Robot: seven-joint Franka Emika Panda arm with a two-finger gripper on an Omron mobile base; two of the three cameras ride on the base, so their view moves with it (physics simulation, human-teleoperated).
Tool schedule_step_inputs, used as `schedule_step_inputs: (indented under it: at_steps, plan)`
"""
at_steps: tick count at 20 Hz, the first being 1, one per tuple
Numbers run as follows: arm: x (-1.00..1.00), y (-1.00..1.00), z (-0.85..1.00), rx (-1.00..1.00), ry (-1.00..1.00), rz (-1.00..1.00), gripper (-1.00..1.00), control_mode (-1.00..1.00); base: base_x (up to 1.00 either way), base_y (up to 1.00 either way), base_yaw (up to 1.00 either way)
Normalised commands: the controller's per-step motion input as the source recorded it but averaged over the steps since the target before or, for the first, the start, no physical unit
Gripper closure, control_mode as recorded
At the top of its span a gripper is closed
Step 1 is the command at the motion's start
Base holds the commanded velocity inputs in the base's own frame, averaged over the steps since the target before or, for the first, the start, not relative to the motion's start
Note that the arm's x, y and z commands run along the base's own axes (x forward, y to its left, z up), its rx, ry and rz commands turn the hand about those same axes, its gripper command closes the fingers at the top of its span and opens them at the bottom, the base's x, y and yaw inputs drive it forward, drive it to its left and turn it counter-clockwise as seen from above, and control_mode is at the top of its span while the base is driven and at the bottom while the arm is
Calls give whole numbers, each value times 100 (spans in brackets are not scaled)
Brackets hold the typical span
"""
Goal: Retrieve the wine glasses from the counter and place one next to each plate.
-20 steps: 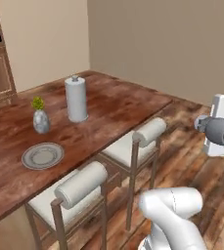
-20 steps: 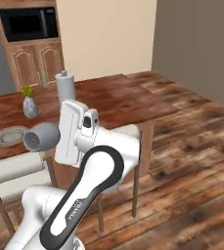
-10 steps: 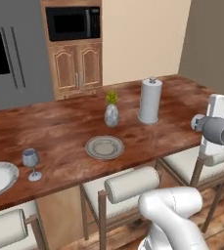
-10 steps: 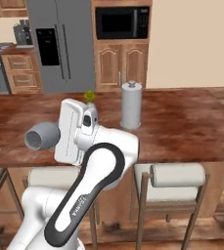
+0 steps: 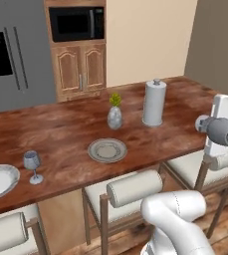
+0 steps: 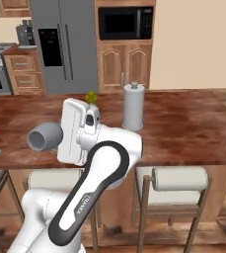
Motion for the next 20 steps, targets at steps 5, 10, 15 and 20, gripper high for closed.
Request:
schedule_step_inputs:
  at_steps: [5, 10, 15, 20]
  plan:
    - [0, 0, 0, 0, 0, 0, 100, 100, 47, -21, 43]
    - [0, 0, 0, 0, 0, 0, 100, 100, 36, -27, 55]
    - [0, 0, 0, 0, 0, 0, 100, 100, 41, -8, 39]
    - [40, -1, -5, 13, 33, 13, 100, -100, 10, 0, 5]
